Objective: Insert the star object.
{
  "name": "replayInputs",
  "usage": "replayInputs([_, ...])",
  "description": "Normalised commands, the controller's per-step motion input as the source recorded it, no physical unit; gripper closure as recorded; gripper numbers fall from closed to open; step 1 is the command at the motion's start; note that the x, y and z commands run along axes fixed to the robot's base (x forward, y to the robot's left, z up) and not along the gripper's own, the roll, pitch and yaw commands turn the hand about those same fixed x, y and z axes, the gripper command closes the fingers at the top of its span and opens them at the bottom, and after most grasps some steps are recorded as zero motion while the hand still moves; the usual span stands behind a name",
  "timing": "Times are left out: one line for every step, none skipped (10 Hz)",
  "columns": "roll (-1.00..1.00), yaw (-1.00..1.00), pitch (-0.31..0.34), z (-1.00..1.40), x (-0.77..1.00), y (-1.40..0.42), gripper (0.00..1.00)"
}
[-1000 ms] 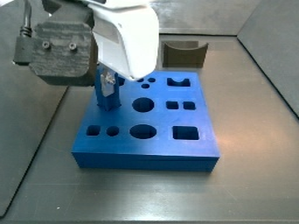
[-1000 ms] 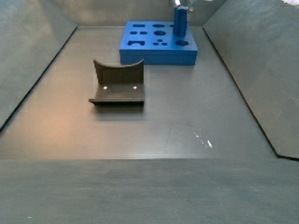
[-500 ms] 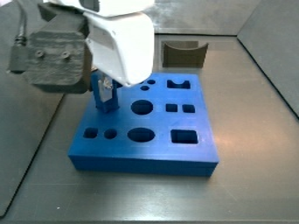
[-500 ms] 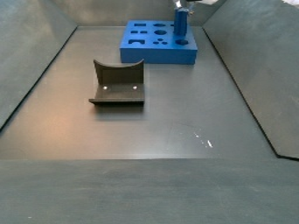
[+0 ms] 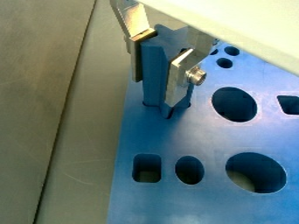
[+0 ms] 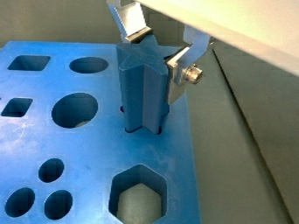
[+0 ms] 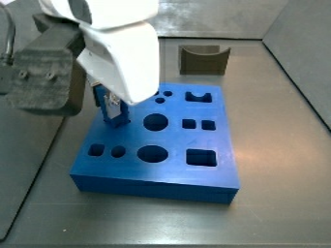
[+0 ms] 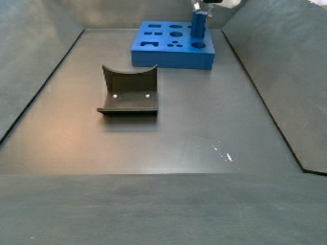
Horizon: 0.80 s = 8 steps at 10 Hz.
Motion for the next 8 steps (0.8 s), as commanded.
replayInputs([0.45, -0.18, 0.004, -0.49, 0.11, -0.1, 1.0])
replayInputs([0.29, -0.25, 0.083, -0.69, 0.24, -0.24, 1.0])
replayInputs([0.04, -0.05, -0.083, -0.66, 0.0, 0.0, 1.0])
replayInputs([0.0, -0.07, 0.139, -0.6, 0.07, 0.0, 1.0])
replayInputs([0.0, -0.06, 0.103, -0.49, 0.03, 0.0, 1.0])
replayInputs([0.0, -0.04, 0.093, -0.26, 0.08, 0.0, 1.0])
replayInputs([0.0, 0.0, 0.0, -0.04, 0.0, 0.0, 1.0])
replayInputs([0.0, 0.0, 0.0, 0.0, 0.0, 0.0, 1.0])
